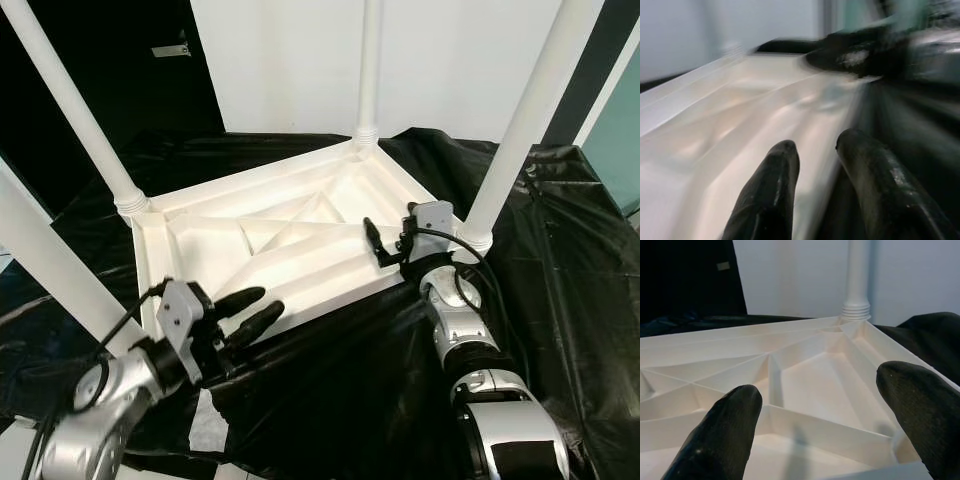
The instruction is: Building children table
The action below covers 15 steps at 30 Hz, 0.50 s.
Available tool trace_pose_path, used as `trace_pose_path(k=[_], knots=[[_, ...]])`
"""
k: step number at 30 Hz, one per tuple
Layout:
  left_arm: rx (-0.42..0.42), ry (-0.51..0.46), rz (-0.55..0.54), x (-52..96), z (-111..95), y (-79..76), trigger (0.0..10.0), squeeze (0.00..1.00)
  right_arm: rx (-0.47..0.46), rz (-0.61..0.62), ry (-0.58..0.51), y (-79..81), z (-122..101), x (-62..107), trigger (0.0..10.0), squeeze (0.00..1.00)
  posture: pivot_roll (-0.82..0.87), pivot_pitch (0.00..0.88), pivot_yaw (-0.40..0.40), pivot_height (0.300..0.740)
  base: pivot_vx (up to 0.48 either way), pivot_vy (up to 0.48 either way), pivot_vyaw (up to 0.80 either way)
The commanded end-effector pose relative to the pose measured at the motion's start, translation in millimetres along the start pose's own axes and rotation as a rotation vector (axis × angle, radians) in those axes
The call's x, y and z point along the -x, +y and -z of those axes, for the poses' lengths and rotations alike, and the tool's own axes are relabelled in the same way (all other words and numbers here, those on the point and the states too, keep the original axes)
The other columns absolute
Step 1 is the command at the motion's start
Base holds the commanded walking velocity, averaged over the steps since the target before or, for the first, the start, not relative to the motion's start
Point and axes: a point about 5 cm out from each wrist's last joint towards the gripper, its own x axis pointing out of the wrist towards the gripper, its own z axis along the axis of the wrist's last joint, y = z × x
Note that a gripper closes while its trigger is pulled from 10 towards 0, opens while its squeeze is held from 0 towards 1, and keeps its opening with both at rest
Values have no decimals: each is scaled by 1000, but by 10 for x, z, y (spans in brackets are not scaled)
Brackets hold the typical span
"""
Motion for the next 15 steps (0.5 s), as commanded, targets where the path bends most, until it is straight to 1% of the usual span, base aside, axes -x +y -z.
trace_pose_path(k=[1,3,4,5,7,8,9,10,11,12,13,14,15], knots=[[-22,11,-60,92,-5,0,10000,0,-10,-19,12,51,22,-1,10000,0,49,0,-3,740,0,0,0],[-3,22,-44,233,-2,-57,10000,0,-10,-27,12,67,21,-6,10000,0,54,0,-3,740,0,0,0],[-3,22,-44,233,-2,-57,10000,0,-10,-27,12,67,21,-6,10000,0,54,0,-3,740,0,0,0],[21,28,-6,343,-18,-60,10000,0,-11,-33,13,70,20,-7,10000,0,59,0,-4,740,0,0,0],[60,40,63,470,-45,-59,10000,0,-10,-39,15,70,21,-8,10000,0,63,0,-5,740,0,0,0],[60,40,63,470,-45,-59,10000,0,-10,-39,15,70,21,-8,10000,0,63,0,-5,740,0,0,0],[67,62,108,569,-56,-44,10000,0,-7,-43,17,71,23,-6,10000,0,66,0,-5,740,0,0,0],[54,100,153,684,-60,-18,10000,0,-4,-49,20,74,26,-5,10000,0,68,0,-6,740,0,0,0],[54,100,153,684,-60,-18,10000,0,-4,-49,20,74,26,-5,10000,0,68,0,-6,740,0,0,0],[40,128,190,775,-77,5,10000,0,-1,-55,22,77,29,-3,10000,0,68,0,-4,740,0,0,0],[40,128,190,775,-77,5,10000,0,-1,-55,22,77,29,-3,10000,0,68,0,-4,740,0,0,0],[32,152,214,842,-92,23,10000,0,-1,-59,24,80,32,-2,10000,0,69,0,-2,740,0,0,0],[33,221,256,931,-74,36,10000,0,1,-67,28,87,39,2,10000,0,70,0,-1,740,0,0,0]])
